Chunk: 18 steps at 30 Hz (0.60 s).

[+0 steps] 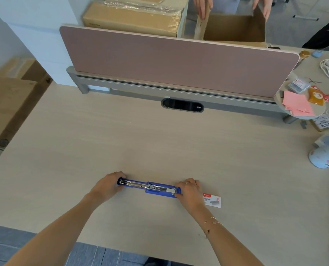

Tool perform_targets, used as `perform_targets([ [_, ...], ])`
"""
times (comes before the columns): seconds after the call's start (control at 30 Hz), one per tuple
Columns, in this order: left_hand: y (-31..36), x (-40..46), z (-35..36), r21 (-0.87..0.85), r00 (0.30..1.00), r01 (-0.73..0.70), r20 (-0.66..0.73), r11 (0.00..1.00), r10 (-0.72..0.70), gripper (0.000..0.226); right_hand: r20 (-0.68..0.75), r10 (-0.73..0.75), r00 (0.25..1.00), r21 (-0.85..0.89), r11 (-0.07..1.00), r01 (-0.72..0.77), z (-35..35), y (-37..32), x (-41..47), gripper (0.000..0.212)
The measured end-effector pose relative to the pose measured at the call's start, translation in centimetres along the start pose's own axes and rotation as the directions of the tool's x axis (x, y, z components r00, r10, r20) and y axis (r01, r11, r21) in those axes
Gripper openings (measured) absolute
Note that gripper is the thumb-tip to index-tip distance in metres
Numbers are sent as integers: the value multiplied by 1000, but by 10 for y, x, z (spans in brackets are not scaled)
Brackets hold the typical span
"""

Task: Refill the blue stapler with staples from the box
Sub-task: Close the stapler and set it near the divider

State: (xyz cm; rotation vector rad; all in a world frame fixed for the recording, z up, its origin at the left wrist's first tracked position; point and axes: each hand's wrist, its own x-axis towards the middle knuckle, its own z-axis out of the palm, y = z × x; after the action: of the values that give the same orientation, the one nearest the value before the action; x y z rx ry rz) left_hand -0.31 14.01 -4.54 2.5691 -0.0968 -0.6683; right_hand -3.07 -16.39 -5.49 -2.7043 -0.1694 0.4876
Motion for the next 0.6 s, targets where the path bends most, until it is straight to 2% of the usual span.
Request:
perform_targets([
  [0.13,1,-6,-6,-30,998,-65,-14,997,65,24,13,5,1000,49,999,-6,-3,5,-3,21],
  [0.27,5,-11,-15,-18,989,-138,-57,990,136,40,15,15,1000,85,996,-17,-2,6,-6,19],
  [0.4,11,-16,-13,-30,976,-195,-107,980,191,33,14,7,1000,102,995,-9,-3,4,-7,16],
  [0.6,28,-26,-9,-41,966,-160,-211,986,148,43,-10,9,1000,93,996,-8,-1,1,-9,15],
])
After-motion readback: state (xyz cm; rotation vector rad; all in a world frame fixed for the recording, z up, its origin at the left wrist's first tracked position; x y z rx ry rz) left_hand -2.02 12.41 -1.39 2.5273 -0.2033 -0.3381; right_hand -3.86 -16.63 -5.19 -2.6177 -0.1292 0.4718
